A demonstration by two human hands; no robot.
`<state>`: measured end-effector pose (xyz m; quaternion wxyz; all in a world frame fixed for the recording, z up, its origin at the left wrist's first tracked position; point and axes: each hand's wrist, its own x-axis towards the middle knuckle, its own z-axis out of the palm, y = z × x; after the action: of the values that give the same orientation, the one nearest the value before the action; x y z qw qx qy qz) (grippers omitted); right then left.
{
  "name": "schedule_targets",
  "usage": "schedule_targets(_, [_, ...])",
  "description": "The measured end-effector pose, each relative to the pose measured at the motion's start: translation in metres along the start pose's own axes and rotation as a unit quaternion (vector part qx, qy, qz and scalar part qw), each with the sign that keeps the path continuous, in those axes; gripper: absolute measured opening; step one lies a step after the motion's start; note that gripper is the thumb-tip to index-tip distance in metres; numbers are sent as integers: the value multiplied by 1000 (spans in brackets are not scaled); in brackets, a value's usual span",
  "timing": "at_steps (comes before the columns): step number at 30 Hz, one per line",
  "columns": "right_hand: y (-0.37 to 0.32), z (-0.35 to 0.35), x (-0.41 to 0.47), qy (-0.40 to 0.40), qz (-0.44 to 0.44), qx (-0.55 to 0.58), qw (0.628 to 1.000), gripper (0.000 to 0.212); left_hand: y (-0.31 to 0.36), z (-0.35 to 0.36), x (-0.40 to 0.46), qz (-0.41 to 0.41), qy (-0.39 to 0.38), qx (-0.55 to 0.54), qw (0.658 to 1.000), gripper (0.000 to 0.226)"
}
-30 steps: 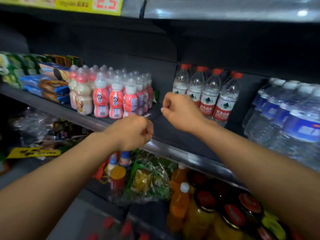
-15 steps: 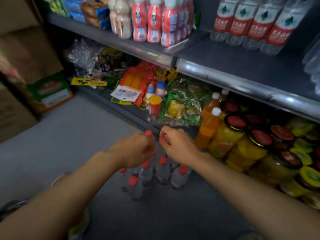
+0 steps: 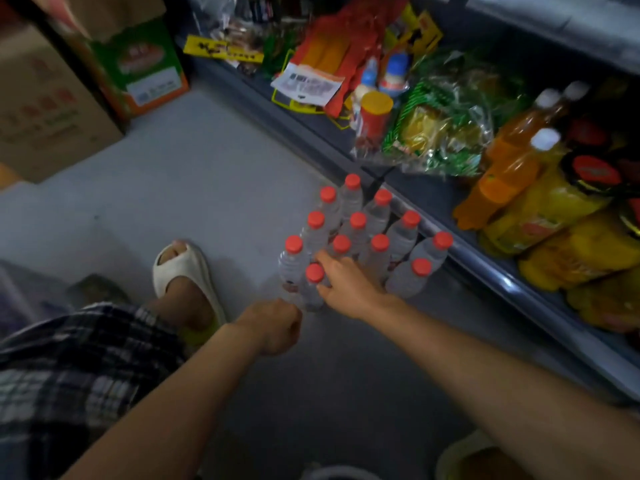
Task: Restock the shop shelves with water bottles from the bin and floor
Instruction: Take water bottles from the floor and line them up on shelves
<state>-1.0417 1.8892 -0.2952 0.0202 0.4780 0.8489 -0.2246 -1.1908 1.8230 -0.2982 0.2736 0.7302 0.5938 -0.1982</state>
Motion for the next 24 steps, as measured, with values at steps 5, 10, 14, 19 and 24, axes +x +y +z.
schedule_targets(5, [0,17,11,5,-16,-44,999,37,-8,15,10,-5,-36,-10,999,27])
schedule_targets(10, [4,24,23,1,-18,-42,999,30,-11,22,18,1,-33,-3,999,27])
schedule_targets(14, [6,21,27,-3,-37,-23,999,24,-15,22,21,-4,-44,-10,999,27])
schedule_targets(19, [9,5,12,-12,-29,9,999,20,-11,13,19,8,-30,-9,999,26])
schedule_targets(24, [11,-38,-13,9,-25,42,999,21,4,-11,8,36,3,-13,999,26])
